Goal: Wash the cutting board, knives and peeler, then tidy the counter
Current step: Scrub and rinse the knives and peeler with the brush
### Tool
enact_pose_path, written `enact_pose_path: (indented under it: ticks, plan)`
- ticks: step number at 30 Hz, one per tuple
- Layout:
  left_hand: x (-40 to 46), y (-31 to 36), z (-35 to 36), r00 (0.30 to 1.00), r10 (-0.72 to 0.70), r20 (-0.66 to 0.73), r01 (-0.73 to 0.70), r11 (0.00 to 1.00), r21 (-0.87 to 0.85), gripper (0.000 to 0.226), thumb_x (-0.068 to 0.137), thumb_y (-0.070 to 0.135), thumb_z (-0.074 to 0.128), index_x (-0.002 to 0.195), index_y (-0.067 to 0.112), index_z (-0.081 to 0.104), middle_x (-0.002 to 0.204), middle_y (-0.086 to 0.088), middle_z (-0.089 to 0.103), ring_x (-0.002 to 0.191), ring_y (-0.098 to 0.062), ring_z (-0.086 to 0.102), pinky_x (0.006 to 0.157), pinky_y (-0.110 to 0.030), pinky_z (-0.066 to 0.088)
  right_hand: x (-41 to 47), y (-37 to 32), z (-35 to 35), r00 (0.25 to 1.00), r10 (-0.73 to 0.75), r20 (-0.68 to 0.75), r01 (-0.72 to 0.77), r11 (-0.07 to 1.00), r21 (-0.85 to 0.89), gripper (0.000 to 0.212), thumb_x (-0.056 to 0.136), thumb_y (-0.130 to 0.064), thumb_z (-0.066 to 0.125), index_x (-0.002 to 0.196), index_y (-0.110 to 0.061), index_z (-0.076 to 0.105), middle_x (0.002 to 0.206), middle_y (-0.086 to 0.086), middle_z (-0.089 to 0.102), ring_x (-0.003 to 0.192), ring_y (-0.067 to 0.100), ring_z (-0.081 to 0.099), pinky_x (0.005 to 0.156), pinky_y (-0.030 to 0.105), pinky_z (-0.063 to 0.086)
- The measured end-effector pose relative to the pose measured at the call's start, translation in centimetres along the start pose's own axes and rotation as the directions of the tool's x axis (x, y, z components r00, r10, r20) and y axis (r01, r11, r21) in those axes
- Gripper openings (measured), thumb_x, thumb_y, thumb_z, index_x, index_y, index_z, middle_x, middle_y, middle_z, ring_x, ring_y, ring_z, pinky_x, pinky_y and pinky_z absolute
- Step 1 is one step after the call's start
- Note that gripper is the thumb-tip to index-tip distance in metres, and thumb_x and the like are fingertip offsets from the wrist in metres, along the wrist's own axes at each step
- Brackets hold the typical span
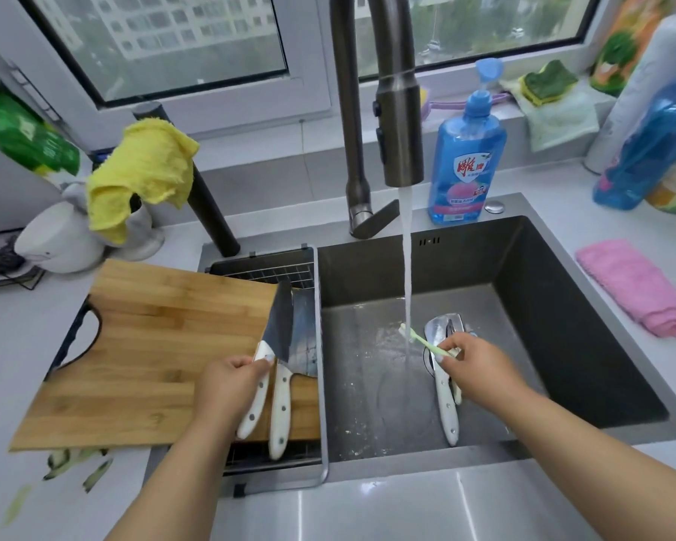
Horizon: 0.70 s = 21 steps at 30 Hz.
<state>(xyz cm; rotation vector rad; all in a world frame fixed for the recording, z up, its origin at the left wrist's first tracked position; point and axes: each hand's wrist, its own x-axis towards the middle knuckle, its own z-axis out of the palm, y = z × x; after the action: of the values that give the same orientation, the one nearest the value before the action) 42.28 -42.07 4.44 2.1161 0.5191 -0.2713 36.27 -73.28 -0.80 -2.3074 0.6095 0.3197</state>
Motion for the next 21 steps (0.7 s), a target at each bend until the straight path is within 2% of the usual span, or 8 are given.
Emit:
enact_pose_path:
  ticks: [3,9,12,19,21]
  plan:
    - [1.1,-1.1,1.2,0.999,0.002,0.039,-0.003,1.000,0.026,0.015,0.083,0.027,0.073,0.073,0.015,0.072,0.070,-0.008,0.072,0.073,-0.030,0.068,0.069,-0.038,0.052,0.2,0.2,0.3,1.000,0.004,-0.010,-0.004,1.000,-0.025,0.005,0.089,-0.037,0.057,0.086,-0.033,0.059,0.069,-0.001,0.066,0.064,0.020,0.065,0.066,0.038,0.057]
    - [2.1,-1.9,2.8,0.997,0.037,0.071,-0.039,0.999,0.030,0.017,0.085,0.026,0.073,0.073,0.014,0.071,0.068,-0.007,0.071,0.066,-0.025,0.066,0.056,-0.027,0.043,0.6,0.7,0.6,1.000,0.016,-0.003,-0.016,0.999,-0.035,0.004,0.089,-0.037,0.057,0.086,-0.034,0.059,0.068,-0.003,0.064,0.063,0.018,0.063,0.060,0.032,0.051]
    - [2.4,-2.1,3.3,0.996,0.054,0.064,-0.058,0.996,0.068,0.013,0.085,0.023,0.073,0.075,0.015,0.070,0.068,-0.005,0.069,0.063,-0.021,0.063,0.051,-0.024,0.039,0.7,0.9,0.7,1.000,0.020,-0.002,-0.020,0.999,-0.043,0.004,0.089,-0.038,0.057,0.086,-0.036,0.059,0.069,-0.002,0.066,0.065,0.019,0.064,0.062,0.033,0.051]
    - [3.5,-2.5,4.0,0.992,0.102,0.073,-0.116,0.968,0.221,0.019,0.084,0.029,0.073,0.084,0.012,0.065,0.074,-0.006,0.067,0.061,-0.023,0.063,0.047,-0.022,0.038,0.9,1.0,0.8,0.999,0.034,0.002,-0.034,0.999,-0.029,0.005,0.089,-0.038,0.057,0.086,-0.034,0.059,0.067,-0.002,0.066,0.063,0.020,0.064,0.063,0.034,0.053]
    - [3.7,-2.5,4.2,0.991,0.109,0.079,-0.126,0.956,0.264,0.021,0.084,0.031,0.073,0.085,0.012,0.064,0.073,-0.006,0.068,0.062,-0.023,0.064,0.048,-0.025,0.044,1.0,1.0,0.8,0.999,0.037,0.000,-0.037,0.999,-0.033,0.005,0.089,-0.038,0.057,0.086,-0.034,0.059,0.067,-0.002,0.066,0.063,0.020,0.064,0.062,0.033,0.053]
